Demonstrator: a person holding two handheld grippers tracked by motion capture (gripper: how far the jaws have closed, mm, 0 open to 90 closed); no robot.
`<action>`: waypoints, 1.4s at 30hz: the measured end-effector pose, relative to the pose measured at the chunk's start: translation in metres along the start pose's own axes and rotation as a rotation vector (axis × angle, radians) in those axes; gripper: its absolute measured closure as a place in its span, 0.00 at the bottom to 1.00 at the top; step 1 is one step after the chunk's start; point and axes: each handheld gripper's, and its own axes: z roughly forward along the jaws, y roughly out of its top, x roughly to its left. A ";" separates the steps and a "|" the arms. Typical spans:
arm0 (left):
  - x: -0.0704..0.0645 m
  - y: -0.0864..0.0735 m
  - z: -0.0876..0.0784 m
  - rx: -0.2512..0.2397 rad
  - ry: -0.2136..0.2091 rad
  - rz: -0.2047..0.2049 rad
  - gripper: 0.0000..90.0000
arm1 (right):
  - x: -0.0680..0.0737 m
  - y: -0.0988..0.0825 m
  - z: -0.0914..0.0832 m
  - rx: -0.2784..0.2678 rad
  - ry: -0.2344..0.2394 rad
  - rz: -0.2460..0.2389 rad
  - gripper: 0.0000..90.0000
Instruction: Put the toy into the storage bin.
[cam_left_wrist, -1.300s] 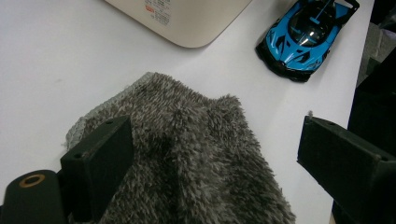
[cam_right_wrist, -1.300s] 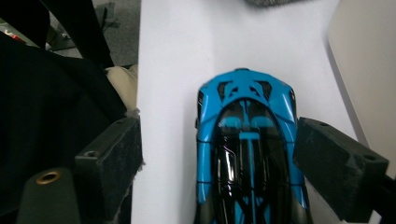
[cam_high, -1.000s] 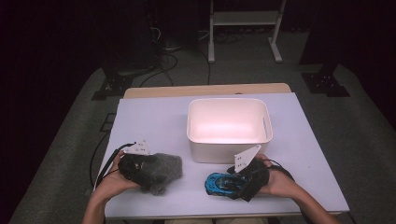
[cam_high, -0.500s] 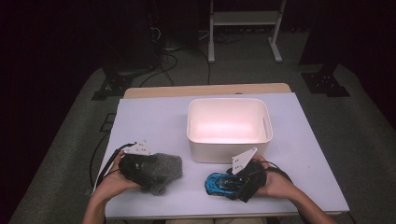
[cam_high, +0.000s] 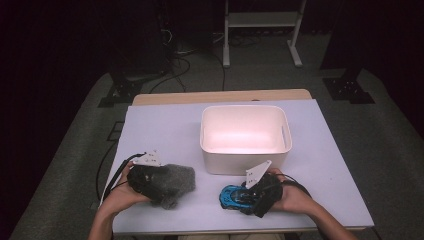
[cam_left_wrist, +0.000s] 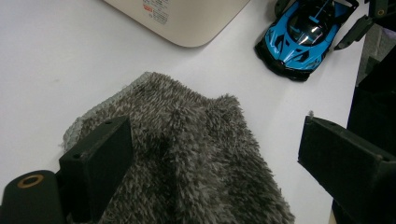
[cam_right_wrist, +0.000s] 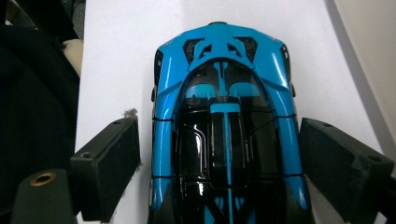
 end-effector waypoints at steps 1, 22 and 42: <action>0.000 0.000 0.000 0.000 -0.001 0.000 0.11 | 0.001 0.000 0.001 0.004 -0.005 -0.002 0.14; 0.000 -0.001 0.002 0.004 -0.002 -0.002 0.11 | 0.005 -0.004 0.005 0.000 -0.062 -0.029 0.14; 0.000 0.000 0.002 0.010 0.000 0.000 0.11 | 0.005 -0.002 0.006 0.022 -0.068 -0.025 0.14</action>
